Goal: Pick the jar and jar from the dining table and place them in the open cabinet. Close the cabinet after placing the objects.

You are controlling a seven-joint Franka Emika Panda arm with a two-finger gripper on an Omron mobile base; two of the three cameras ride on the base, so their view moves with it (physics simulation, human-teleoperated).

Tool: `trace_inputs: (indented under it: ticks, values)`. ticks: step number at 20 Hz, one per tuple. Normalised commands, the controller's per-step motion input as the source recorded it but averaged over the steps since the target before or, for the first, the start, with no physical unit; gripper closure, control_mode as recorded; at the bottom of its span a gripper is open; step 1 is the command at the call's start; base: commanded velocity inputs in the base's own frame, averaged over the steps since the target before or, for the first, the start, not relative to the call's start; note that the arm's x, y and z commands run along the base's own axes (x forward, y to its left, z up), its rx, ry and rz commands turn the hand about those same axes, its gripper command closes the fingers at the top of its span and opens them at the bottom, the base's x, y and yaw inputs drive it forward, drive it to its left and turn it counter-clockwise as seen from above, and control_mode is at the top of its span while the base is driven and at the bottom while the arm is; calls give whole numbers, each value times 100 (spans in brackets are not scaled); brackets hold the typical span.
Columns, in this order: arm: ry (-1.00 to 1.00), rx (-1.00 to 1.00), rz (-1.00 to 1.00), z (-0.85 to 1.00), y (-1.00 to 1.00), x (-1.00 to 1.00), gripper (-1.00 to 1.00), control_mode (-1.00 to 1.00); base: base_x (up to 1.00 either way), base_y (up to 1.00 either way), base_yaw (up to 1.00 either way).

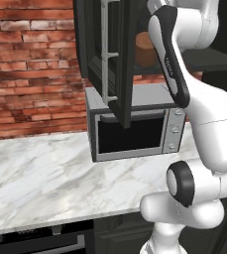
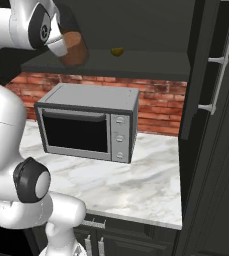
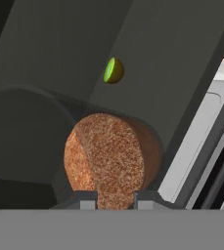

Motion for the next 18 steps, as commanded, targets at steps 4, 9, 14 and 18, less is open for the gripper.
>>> trace_inputs:
  ticks: [4,9,14,18]
  values:
    - [-8,0,6,0,0,22,100,-100,0,0,0]
    - [-6,0,6,1,0,20,100,-100,0,0,0]
    - [-1,0,1,-1,0,24,100,-100,0,0,0]
    - [0,0,0,-9,0,25,100,-100,0,0,0]
